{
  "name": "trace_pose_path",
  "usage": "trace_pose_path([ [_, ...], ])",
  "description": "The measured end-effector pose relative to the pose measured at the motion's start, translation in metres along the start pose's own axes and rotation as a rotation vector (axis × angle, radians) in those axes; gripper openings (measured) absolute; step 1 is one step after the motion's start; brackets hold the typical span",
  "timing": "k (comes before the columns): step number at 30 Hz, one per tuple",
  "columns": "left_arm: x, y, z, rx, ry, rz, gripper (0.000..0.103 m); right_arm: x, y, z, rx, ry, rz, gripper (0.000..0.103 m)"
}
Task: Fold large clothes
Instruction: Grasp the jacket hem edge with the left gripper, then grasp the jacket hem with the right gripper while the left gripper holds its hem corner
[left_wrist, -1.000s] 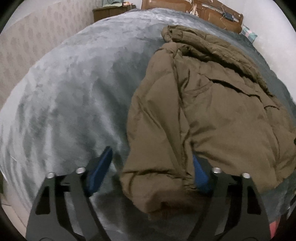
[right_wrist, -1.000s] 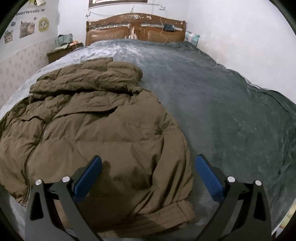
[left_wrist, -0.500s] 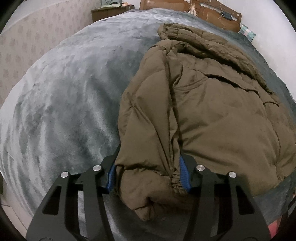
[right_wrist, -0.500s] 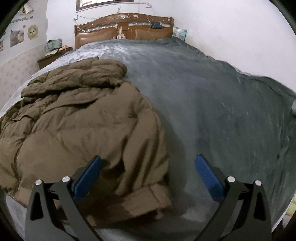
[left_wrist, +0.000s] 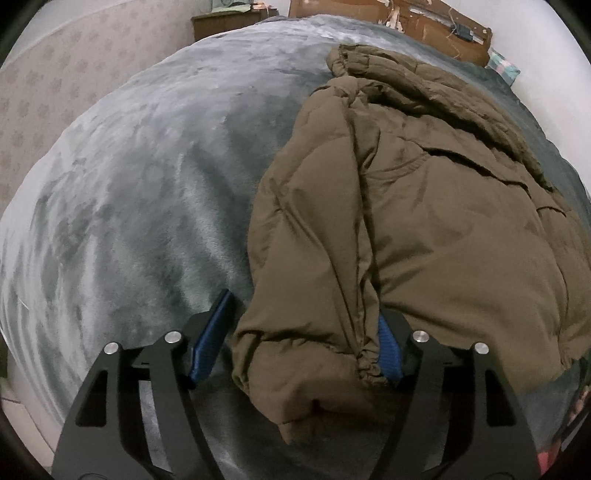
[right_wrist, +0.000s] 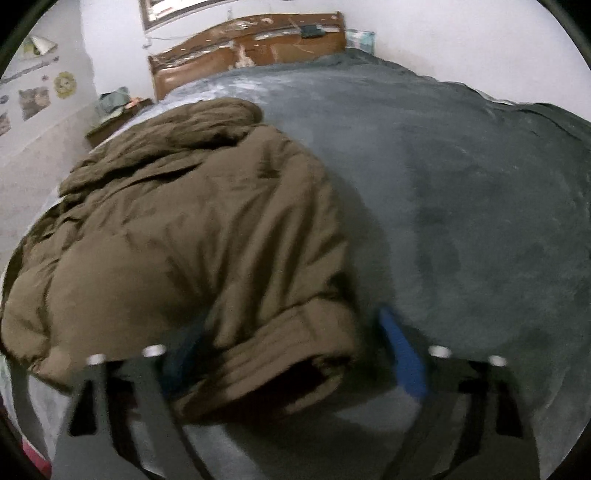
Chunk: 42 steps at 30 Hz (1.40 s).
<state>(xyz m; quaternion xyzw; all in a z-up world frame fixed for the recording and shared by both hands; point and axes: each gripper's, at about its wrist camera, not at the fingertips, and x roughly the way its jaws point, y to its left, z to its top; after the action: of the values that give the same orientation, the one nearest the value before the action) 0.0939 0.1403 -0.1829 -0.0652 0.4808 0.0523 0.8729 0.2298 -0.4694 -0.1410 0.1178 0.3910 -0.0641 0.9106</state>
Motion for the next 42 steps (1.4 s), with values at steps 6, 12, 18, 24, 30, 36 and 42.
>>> trace_pose_path([
  [6, -0.004, -0.007, 0.001, 0.046, -0.017, -0.037, 0.042, -0.002, 0.011, 0.005, -0.054, -0.002, 0.037, 0.041],
  [12, -0.013, -0.021, 0.01, 0.105, -0.04, -0.045, 0.027, -0.013, 0.019, 0.017, -0.098, -0.037, 0.076, 0.021],
  [18, -0.033, -0.023, 0.033, 0.103, -0.08, -0.121, 0.024, -0.018, 0.029, 0.047, -0.113, -0.078, 0.126, 0.02],
  [24, -0.052, -0.031, 0.063, 0.104, -0.136, -0.171, 0.024, -0.017, 0.043, 0.088, -0.109, -0.129, 0.168, 0.02],
  [30, -0.055, -0.047, 0.103, 0.126, -0.162, -0.176, 0.024, -0.011, 0.058, 0.124, -0.136, -0.151, 0.177, 0.019],
  [36, -0.056, -0.071, 0.143, 0.161, -0.2, -0.191, 0.024, -0.006, 0.075, 0.16, -0.169, -0.184, 0.18, 0.019],
  [42, -0.044, -0.086, 0.181, 0.145, -0.204, -0.217, 0.024, 0.003, 0.091, 0.195, -0.186, -0.217, 0.184, 0.019],
])
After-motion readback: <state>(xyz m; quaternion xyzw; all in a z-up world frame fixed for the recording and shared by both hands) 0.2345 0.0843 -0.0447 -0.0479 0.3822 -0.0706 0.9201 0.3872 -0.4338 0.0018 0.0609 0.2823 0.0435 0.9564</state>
